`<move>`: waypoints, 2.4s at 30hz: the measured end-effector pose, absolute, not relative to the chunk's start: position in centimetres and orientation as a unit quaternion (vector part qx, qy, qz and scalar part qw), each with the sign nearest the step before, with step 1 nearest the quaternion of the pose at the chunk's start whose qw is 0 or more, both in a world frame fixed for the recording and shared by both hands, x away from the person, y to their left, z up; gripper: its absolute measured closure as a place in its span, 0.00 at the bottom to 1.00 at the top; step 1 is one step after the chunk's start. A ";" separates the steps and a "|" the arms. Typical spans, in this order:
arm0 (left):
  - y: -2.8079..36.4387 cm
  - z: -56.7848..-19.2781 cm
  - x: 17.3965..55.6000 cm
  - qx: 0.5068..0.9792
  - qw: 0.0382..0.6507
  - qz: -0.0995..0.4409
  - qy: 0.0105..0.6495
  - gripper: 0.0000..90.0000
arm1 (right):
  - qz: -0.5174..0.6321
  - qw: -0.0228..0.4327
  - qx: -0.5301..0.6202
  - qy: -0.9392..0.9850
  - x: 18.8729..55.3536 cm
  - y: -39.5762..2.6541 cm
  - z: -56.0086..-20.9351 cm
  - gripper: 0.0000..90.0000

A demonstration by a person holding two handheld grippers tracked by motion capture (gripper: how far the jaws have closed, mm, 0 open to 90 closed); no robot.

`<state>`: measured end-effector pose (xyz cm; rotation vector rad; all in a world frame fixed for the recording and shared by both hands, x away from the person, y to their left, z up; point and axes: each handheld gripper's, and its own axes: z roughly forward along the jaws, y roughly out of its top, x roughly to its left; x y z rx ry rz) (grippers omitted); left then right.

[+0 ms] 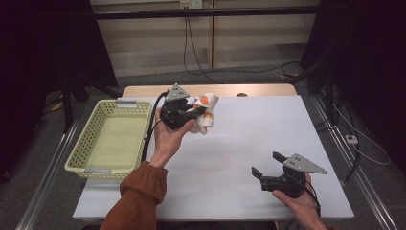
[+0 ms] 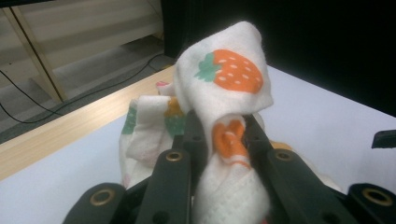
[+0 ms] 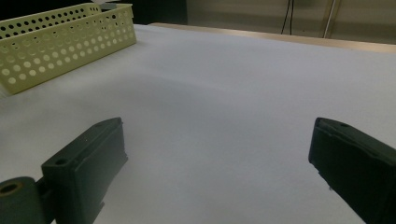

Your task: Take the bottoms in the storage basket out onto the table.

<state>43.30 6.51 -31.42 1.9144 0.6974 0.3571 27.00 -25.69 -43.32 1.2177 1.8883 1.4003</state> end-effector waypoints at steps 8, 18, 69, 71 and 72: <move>5.5 -32.0 44.2 0.800 0.506 0.139 0.291 0.86 | 0.513 0.244 0.446 0.691 27.0 -25.7 -43.3 0.04; 4.7 -32.5 45.5 0.803 0.497 0.140 0.296 0.86 | 0.513 0.243 0.447 0.691 27.0 -25.7 -43.3 0.04; 4.6 -38.2 47.7 0.812 0.455 0.102 0.351 0.86 | 0.514 0.243 0.447 0.691 27.0 -25.8 -43.3 0.04; 4.6 -38.3 47.7 0.815 0.451 0.104 0.348 0.86 | 0.513 0.243 0.447 0.691 27.0 -25.8 -43.4 0.04; 4.5 -38.3 47.8 0.817 0.449 0.106 0.345 0.86 | 0.514 0.244 0.447 0.691 27.0 -25.8 -43.4 0.04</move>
